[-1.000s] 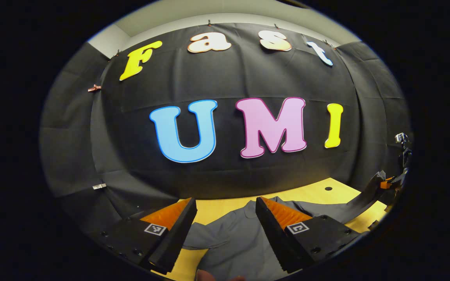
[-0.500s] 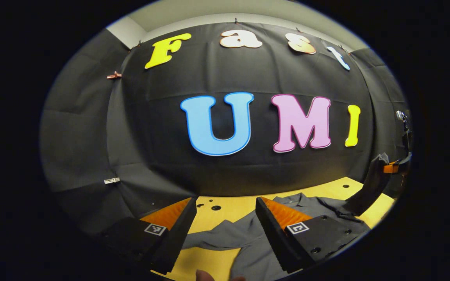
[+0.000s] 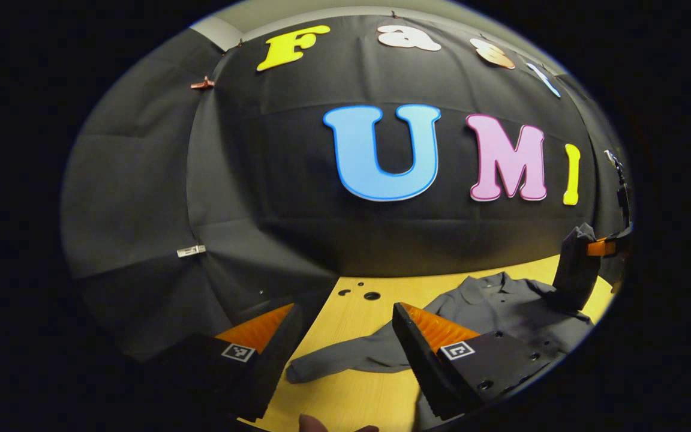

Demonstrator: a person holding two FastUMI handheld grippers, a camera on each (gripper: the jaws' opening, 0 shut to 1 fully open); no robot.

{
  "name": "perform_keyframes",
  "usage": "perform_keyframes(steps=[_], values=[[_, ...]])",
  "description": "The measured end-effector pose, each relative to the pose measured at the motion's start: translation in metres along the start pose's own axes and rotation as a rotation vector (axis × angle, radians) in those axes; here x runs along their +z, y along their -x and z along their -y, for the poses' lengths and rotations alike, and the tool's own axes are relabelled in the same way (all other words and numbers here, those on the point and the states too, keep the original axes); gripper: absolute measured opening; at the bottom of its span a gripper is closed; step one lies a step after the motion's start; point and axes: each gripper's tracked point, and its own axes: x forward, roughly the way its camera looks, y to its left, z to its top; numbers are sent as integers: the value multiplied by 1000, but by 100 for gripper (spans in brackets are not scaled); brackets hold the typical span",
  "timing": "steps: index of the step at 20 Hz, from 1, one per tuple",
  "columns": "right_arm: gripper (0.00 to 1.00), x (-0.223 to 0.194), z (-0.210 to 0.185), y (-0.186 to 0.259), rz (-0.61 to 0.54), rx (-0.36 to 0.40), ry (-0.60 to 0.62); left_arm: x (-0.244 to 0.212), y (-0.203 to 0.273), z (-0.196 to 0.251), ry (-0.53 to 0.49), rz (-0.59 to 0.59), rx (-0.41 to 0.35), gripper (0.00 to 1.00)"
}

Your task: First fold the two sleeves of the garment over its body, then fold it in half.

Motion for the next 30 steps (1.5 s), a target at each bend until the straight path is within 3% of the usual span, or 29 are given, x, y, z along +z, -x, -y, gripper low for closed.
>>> perform_keyframes(steps=[7,13,19,25,26,27,28,30], values=[[7,-62,-59,-48,-136,24,56,-79,-47,-40,-13,-138,26,95],[8,-113,-81,-70,-242,18,107,-157,-87,-60,79,-325,66,96],[11,-141,-101,-75,-316,28,86,-198,-109,-55,142,-438,34,94],[29,-154,-134,-66,-359,136,63,-224,-113,-39,188,-526,21,90],[39,-155,-142,-61,-366,166,58,-226,-114,-40,176,-521,27,89],[34,-156,-152,-58,-372,208,54,-228,-114,-41,147,-522,29,91],[53,-159,-162,-53,-384,246,52,-230,-113,-40,95,-527,35,90],[72,-158,-168,-45,-382,279,69,-232,-119,-40,29,-495,25,91]])
